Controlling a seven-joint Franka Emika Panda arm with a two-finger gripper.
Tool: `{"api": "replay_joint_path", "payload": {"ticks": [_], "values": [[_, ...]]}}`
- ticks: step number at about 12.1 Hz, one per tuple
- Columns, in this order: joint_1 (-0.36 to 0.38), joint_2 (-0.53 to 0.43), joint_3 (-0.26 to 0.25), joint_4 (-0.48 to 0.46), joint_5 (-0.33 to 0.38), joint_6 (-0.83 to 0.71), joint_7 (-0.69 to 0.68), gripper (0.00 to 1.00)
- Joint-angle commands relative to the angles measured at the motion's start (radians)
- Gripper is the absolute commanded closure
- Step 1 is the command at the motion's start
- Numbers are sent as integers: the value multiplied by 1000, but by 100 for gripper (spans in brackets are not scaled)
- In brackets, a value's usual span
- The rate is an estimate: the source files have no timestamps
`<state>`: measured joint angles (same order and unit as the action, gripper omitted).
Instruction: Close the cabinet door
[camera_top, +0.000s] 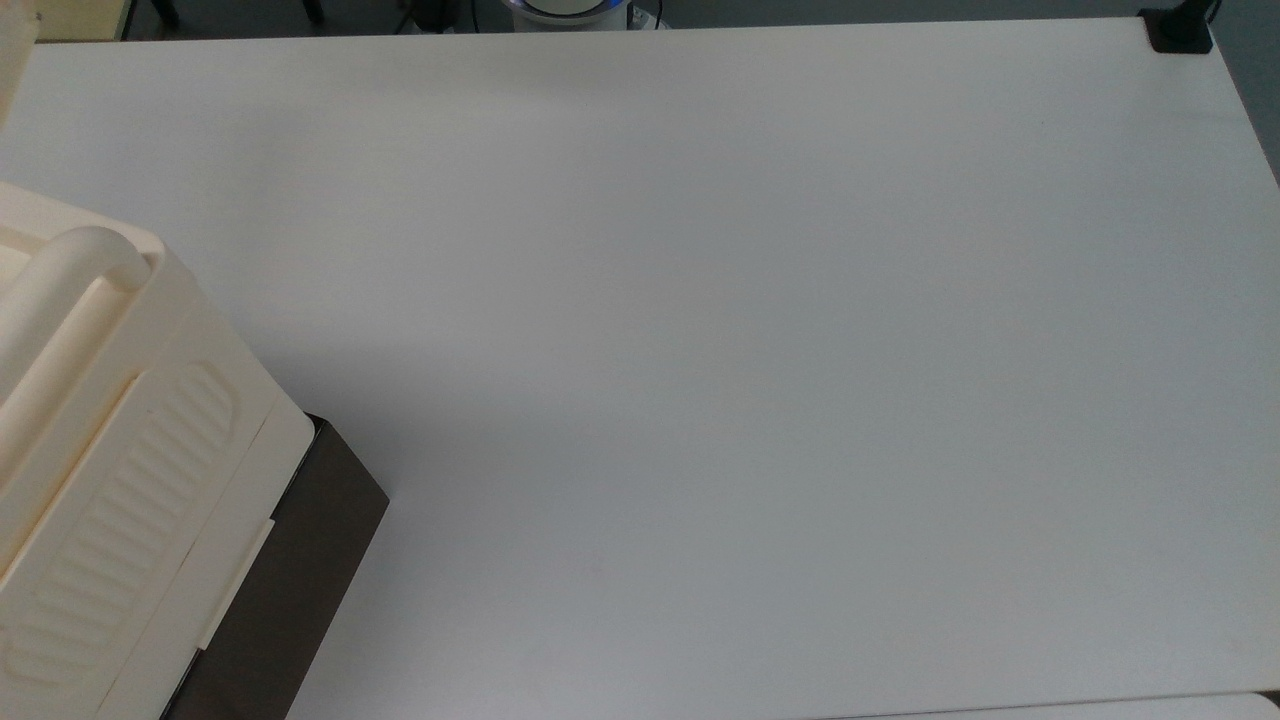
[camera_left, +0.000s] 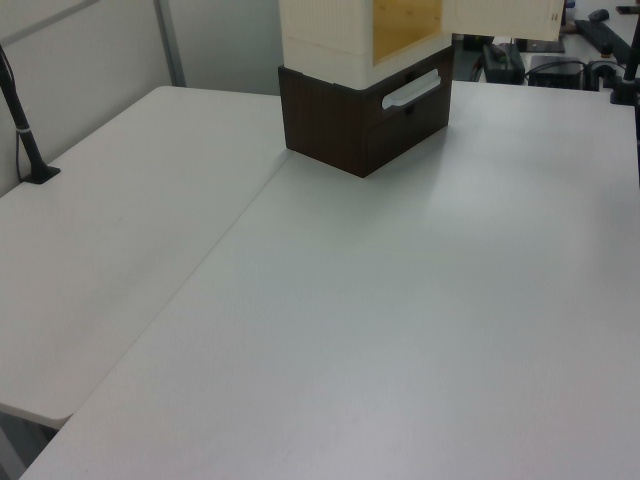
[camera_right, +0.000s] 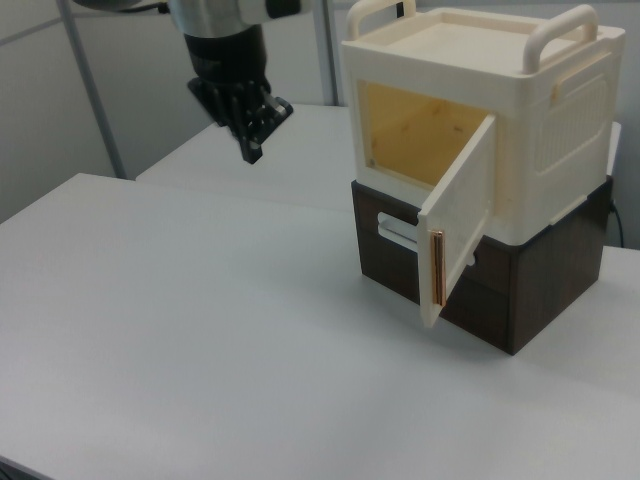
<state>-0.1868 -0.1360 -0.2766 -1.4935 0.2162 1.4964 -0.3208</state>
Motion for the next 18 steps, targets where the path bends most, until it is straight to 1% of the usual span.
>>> {"api": "replay_joint_path", "payload": {"ticks": [1,2,3,5,8,10,12,13,14,15,16,18], "values": [[-45,-16,-117,4,123,98,63,100],[-52,-14,-159,3,138,178,65,100],[-54,-11,-188,-4,155,264,65,100],[-74,6,-214,-22,158,390,63,100],[-80,53,-240,-45,144,505,52,100],[-80,90,-243,-48,131,571,51,100],[-80,130,-256,-50,117,605,51,100],[-72,150,-254,-59,92,608,52,100],[-57,167,-254,-57,47,608,61,100],[-49,168,-254,-59,32,607,63,100],[-46,170,-250,-59,31,605,63,100],[-14,171,-246,-59,34,596,77,100]]}}
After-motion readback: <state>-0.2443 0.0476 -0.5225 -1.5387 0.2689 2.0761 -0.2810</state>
